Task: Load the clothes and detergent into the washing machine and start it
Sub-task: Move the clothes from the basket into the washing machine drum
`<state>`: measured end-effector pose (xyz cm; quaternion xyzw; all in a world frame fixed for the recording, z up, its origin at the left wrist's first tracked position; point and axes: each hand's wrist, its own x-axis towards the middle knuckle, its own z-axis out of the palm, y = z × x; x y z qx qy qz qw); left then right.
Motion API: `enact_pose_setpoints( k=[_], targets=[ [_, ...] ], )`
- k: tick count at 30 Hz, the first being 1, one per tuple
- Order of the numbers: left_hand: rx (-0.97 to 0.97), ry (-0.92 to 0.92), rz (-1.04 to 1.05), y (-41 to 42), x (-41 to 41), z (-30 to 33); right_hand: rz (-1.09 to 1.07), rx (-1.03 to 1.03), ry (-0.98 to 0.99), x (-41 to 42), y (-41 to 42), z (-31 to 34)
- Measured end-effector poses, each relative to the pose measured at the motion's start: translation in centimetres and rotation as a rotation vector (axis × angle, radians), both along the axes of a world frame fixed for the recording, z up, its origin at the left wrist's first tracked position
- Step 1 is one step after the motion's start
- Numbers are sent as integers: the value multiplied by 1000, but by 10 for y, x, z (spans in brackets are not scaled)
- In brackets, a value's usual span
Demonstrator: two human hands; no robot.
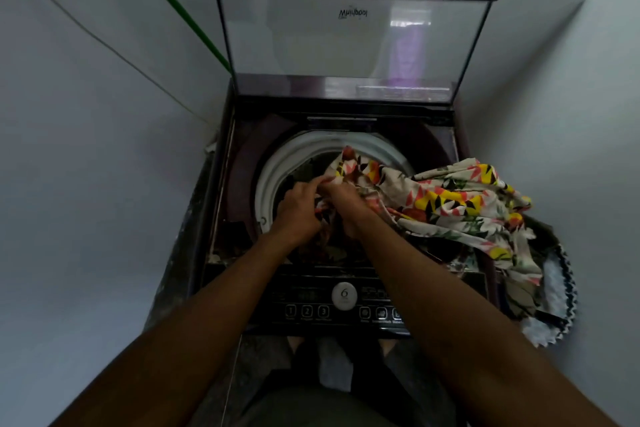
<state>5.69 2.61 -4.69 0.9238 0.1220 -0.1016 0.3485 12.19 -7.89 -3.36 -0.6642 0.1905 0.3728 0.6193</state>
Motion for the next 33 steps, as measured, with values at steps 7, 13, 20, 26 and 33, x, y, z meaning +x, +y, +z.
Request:
enact_pose_setpoints(
  k=[7, 13, 20, 26, 33],
  targets=[
    [-158, 48, -102, -13, 11, 0, 84, -98, -56, 3, -36, -9],
    [-176, 6, -156, -56, 38, 17, 56, -343, -353, 38, -81, 6],
    [-248, -141, -262, -133, 67, 41, 25, -1198, -995, 36, -146, 32],
    [-228, -136, -405, -188, 76, 43, -88, -1116, -470, 37, -212, 31],
    [-87, -113, -428, -216, 80, 21, -154, -674, -210, 28, -264, 5]
  ],
)
